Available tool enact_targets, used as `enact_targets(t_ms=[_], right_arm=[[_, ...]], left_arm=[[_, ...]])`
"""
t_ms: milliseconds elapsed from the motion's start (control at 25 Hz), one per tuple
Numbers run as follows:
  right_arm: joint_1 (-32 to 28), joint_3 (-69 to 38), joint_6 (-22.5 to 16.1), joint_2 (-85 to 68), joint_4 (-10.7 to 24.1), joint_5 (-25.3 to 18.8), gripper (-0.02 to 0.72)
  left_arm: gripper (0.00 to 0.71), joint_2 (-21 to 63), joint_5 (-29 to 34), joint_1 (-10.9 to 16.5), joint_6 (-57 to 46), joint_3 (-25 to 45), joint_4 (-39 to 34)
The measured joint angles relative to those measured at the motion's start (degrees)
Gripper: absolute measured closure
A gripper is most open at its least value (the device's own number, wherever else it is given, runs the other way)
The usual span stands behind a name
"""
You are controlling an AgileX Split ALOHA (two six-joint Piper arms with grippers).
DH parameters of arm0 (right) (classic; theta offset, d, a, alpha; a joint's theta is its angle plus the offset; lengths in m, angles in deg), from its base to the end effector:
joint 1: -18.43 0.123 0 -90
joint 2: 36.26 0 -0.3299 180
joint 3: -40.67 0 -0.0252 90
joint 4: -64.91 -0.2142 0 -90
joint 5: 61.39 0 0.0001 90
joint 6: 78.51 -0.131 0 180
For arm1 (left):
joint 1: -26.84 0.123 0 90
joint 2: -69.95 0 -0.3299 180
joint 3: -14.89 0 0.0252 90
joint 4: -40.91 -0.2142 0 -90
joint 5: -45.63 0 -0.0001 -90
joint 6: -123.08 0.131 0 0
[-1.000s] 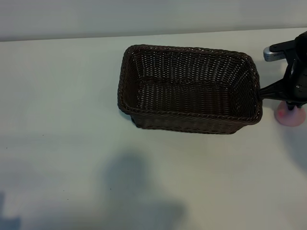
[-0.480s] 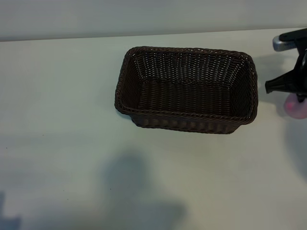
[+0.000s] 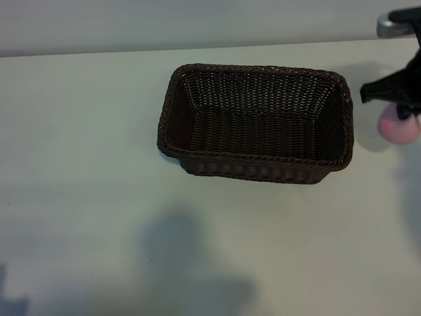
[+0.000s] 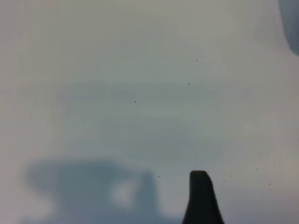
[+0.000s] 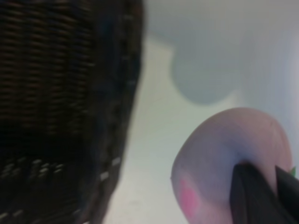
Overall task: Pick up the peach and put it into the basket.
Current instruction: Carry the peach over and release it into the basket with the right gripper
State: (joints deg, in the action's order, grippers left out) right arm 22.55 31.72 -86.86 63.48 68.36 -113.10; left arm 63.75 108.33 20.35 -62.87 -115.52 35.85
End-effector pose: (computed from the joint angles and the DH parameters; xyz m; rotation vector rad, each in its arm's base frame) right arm 0.3103 0.0161 0.2801 0.0624 2.7951 -0.0222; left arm -0.0487 0.0159 0.2377 0.0033 2.0649 -0.0278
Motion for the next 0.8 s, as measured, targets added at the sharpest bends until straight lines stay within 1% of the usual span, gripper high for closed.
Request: enact_targets(t_ms=[120, 320, 400, 560, 600, 800], right_arm=[[3.2, 4.4, 1.3, -0.3, -0.7, -3.4, 0.665], [10.2, 10.4, 1.6, -0.2, -0.7, -4.5, 0.665], [12.5, 11.8, 1.6, 0.5, -0.9, -4.5, 0.665], [15.8, 13.8, 1.5, 3.2, -0.9, -4.4, 0.665], [16.4, 14.2, 1.5, 4.1, -0.9, -4.4, 0.665], [18.2, 14.6, 1.7, 8.2, -0.9, -2.1, 0.665]], left_arm=[[0.212, 0.0, 0.0, 0.0, 0.0, 0.0, -0.1], [0.212, 0.0, 0.0, 0.3, 0.0, 0.0, -0.2], [0.212, 0.0, 0.0, 1.5, 0.1, 0.0, -0.3], [0.212, 0.0, 0.0, 6.0, 0.2, 0.0, -0.3], [0.212, 0.0, 0.0, 6.6, 0.2, 0.0, -0.3], [0.212, 0.0, 0.0, 6.9, 0.2, 0.0, -0.4]])
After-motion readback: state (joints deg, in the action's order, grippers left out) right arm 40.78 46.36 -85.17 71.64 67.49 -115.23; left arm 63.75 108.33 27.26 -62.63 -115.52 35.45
